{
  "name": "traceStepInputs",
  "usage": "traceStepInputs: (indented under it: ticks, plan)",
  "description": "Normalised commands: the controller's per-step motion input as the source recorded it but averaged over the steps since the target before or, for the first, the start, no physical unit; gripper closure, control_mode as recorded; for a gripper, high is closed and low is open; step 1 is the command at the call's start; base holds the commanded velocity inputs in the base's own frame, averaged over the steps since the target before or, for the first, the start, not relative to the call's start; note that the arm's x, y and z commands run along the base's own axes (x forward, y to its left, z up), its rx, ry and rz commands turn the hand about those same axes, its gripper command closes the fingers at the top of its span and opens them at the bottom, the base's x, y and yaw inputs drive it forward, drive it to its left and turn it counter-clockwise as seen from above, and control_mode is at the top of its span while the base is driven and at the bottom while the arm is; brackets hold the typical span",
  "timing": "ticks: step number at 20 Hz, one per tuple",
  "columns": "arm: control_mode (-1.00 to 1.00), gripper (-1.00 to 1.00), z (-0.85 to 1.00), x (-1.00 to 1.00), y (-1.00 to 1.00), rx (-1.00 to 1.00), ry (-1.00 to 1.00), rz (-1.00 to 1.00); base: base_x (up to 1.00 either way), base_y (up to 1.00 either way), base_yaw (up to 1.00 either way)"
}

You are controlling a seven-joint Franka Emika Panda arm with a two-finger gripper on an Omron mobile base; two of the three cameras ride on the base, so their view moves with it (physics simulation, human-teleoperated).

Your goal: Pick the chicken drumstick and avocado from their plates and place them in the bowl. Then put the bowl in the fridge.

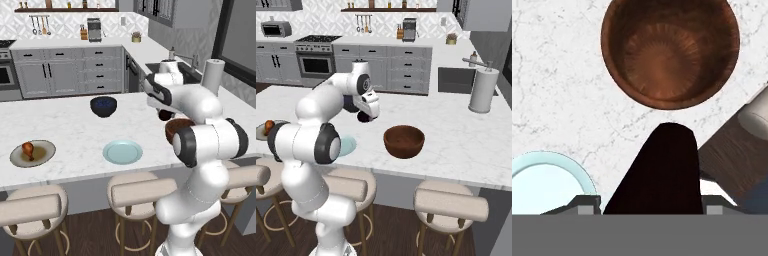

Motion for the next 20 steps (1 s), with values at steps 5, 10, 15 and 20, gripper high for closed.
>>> traceStepInputs:
  ticks: [5, 10, 15, 20]
  plan:
    - [-1.0, 1.0, 0.01, 0.0, -1.0, -0.01, 0.0, 0.11, 0.0, 0.0, 0.0]
    - [-1.0, 1.0, -0.23, 0.12, -0.95, 0.0, 0.0, 0.14, 0.0, 0.0, 0.0]
    - [-1.0, 1.0, -0.52, 0.55, -0.41, 0.0, -0.01, 0.11, 0.0, 0.0, 0.0]
    - [-1.0, 1.0, -0.65, 0.47, 0.02, 0.0, 0.0, 0.05, 0.0, 0.0, 0.0]
